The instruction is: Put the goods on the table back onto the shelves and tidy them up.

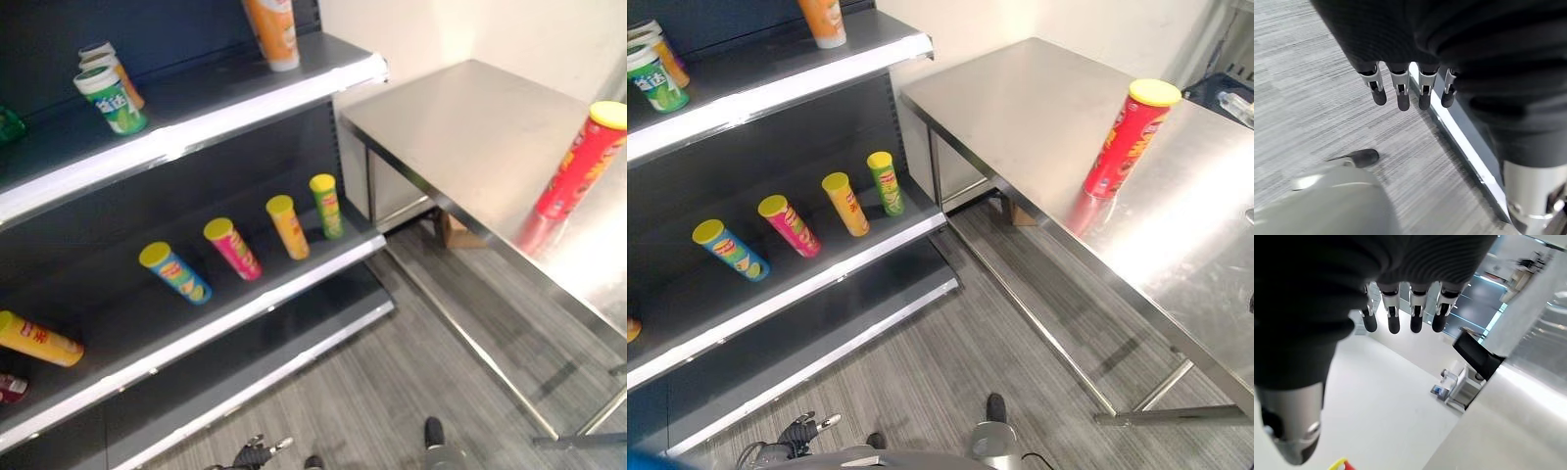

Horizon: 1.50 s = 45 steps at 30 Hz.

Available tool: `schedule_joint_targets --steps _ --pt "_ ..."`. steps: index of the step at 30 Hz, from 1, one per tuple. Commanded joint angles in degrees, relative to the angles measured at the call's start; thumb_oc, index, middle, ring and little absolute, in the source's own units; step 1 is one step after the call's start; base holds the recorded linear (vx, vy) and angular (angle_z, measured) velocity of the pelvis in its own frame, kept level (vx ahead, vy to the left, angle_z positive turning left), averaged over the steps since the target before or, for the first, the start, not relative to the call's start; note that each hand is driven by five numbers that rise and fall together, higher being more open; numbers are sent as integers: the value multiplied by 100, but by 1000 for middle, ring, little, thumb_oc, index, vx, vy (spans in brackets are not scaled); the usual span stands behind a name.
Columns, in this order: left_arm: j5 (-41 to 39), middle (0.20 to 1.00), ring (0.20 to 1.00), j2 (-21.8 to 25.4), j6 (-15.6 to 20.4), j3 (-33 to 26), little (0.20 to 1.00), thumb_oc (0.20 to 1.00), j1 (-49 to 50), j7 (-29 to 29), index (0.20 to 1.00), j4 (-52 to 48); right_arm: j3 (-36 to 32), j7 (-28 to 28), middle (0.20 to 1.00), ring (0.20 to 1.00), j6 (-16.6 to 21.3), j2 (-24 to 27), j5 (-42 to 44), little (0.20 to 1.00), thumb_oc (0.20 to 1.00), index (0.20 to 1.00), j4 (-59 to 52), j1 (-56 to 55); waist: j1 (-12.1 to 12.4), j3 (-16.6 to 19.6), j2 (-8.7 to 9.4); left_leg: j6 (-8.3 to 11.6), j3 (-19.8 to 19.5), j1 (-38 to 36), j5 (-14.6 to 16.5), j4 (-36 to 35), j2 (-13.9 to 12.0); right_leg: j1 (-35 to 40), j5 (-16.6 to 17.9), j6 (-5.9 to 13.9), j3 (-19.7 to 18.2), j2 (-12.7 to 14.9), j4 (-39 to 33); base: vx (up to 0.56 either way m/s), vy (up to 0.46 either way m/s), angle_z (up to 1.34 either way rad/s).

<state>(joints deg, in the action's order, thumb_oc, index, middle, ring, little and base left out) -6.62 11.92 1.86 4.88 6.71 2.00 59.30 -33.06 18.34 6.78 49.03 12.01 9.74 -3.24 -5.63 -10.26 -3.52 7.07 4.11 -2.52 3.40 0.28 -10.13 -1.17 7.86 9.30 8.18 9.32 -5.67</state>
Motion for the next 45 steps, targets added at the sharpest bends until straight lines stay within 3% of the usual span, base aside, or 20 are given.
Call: schedule_joint_targets --steps 1,17,32,45 --pt "-85 1000 1000 491 45 144 1000 1000 -235 37 1000 60 43 106 1000 1000 191 336 140 1000 1000 1000 76 419 173 74 375 183 82 327 -570 -253 207 847 -1422 -244 434 -576 67 113 87 -1" --pt "-161 1000 1000 605 29 233 1000 1000 -43 83 1000 237 1370 76 1000 1000 -145 1297 68 1000 1000 1000 1967 1832 457 204 473 97 126 9 -510 -466 306 968 -1420 -201 445 -452 71 58 22 1" --pt "-345 1000 1000 780 48 330 1000 1000 16 39 1000 249 2719 -313 1000 1000 -211 2145 718 1000 1000 1000 3610 3631 619 166 469 111 -72 81 -559 -475 355 935 -1433 -203 560 -439 83 22 -12 7" --pt "-259 1000 1000 726 78 387 1000 1000 25 36 1000 292 2870 -621 1000 1000 -142 2101 646 1000 1000 1000 3148 3374 608 184 497 93 -112 53 -511 -491 372 987 -1450 -196 640 -423 92 6 -1 2"
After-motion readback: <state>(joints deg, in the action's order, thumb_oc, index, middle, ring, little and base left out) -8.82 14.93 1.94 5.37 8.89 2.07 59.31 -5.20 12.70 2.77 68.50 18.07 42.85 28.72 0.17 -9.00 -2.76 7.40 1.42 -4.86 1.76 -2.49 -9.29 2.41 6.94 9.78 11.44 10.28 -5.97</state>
